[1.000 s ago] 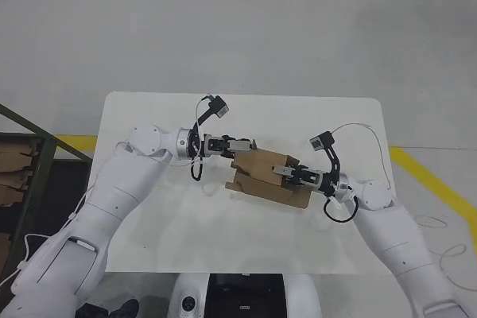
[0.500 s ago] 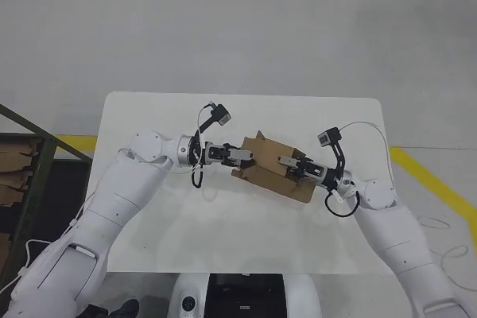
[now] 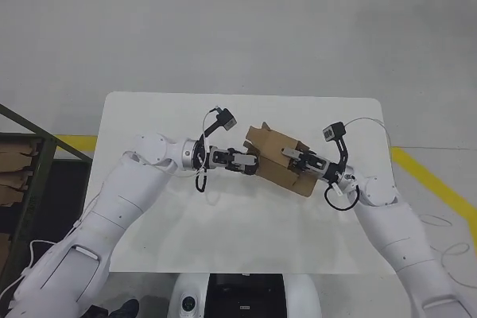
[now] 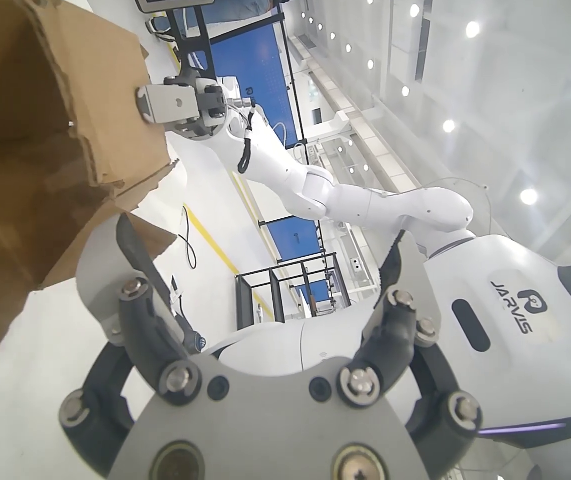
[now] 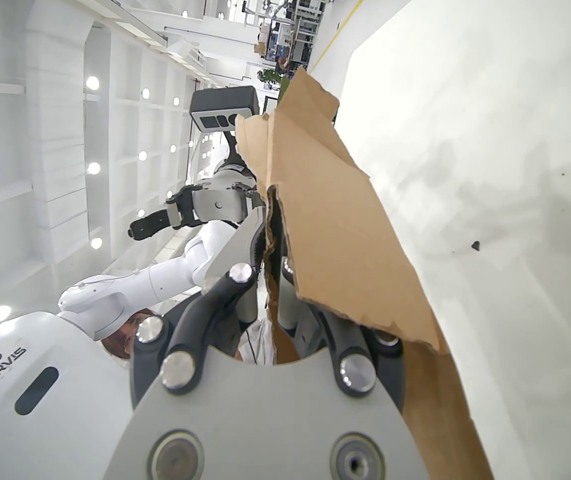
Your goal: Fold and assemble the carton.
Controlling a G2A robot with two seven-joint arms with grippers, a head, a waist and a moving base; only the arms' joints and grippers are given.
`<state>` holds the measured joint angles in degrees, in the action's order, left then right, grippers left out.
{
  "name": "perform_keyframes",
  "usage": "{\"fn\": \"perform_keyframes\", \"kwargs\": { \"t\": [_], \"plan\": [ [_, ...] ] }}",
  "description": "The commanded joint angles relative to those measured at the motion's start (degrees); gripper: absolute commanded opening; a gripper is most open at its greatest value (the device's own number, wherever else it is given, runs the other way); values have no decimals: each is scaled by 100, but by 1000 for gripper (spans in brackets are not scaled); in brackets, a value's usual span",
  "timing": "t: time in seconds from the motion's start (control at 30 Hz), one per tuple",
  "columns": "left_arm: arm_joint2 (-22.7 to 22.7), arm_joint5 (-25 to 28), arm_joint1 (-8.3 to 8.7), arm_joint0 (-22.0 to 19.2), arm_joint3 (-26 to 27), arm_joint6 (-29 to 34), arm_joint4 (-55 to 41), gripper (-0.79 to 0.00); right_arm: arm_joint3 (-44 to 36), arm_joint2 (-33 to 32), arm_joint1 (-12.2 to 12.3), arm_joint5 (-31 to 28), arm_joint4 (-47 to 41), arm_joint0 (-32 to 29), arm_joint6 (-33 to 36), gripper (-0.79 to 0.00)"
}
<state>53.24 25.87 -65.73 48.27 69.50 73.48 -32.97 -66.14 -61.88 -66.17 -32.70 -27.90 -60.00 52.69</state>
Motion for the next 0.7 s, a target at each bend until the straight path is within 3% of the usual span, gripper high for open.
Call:
{"fn": "perform_keyframes", "kwargs": {
  "t": [0.0, 0.67],
  "plan": [
    [-22, -10, -12, -13, -1, 4, 15, 0, -14, -6, -4, -4, 44, -3, -56, -785],
    [-243, -86, -157, -138, -235, 60, -39, 0, -420, -203, -5, 43, -71, -198, -135, -785]
  ]
}}
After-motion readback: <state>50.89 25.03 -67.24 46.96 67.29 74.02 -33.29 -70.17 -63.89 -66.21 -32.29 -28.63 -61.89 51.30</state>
